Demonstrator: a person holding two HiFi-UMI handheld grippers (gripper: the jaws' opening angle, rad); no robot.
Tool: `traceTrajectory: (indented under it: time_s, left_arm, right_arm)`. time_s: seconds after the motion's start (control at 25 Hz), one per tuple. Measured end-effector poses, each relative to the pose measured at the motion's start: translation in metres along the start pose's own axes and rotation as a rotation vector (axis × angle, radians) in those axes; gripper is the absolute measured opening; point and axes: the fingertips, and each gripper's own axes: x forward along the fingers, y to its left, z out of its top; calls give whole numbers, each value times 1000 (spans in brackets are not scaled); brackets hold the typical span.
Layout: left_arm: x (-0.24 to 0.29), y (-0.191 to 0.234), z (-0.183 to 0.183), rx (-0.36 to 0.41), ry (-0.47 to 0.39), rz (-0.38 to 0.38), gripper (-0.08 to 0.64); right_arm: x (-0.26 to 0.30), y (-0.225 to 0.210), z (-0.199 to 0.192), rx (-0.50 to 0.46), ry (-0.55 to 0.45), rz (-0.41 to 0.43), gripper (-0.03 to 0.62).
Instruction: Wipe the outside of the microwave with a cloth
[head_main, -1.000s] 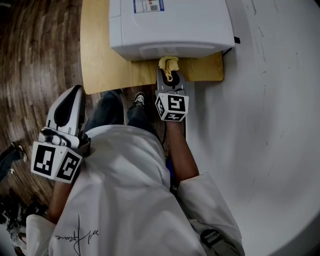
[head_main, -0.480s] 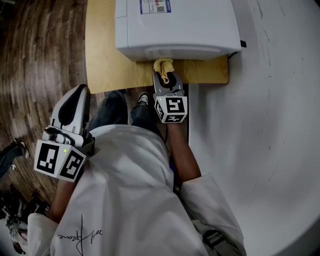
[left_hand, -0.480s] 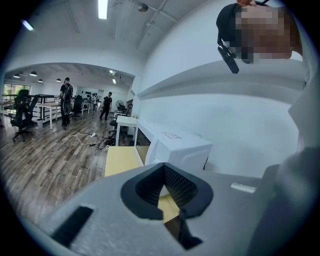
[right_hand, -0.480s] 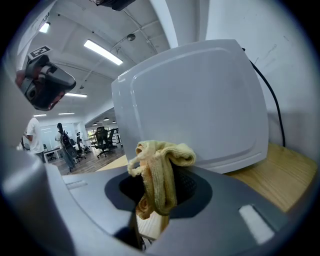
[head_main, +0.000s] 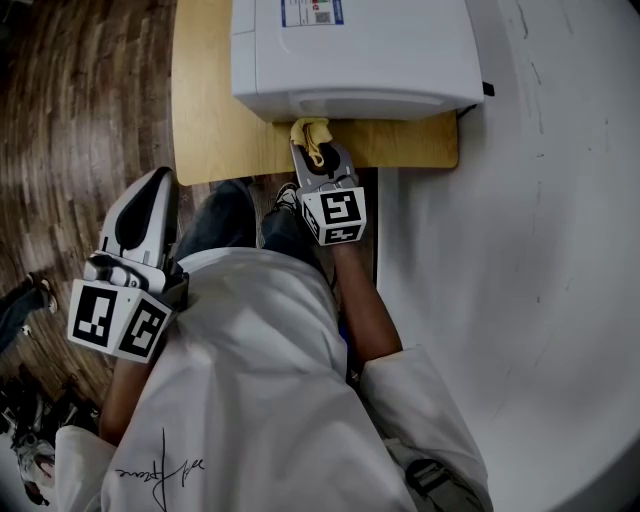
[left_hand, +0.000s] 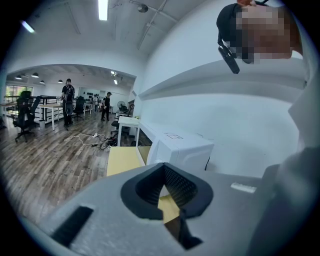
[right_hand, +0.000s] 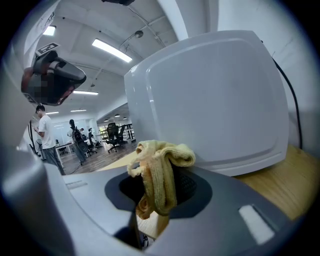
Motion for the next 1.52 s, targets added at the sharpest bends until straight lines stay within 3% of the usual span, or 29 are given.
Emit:
traceTrajectory:
  time_s: [0.36,0.56,0.8,1.2,1.52]
  left_arm:
    - [-5,7,2,-2,-8,25,-8]
    - [-7,12,3,-11,-16,30,-8]
    - [-7,15,3,5,-25,32,-8]
    - [-9,21,-3,8,-24,17,-8]
    - [-7,20,-8,3,-32,-1,-9]
  right_arm:
    - [23,33,-5,-15,32,88,117]
    - [38,82,4,-64,44,240,117]
    - [36,115,27,-21,33,353,118]
    - [8,105,58,49,34,342,120]
    - [-33,86,84,8,33,255,121]
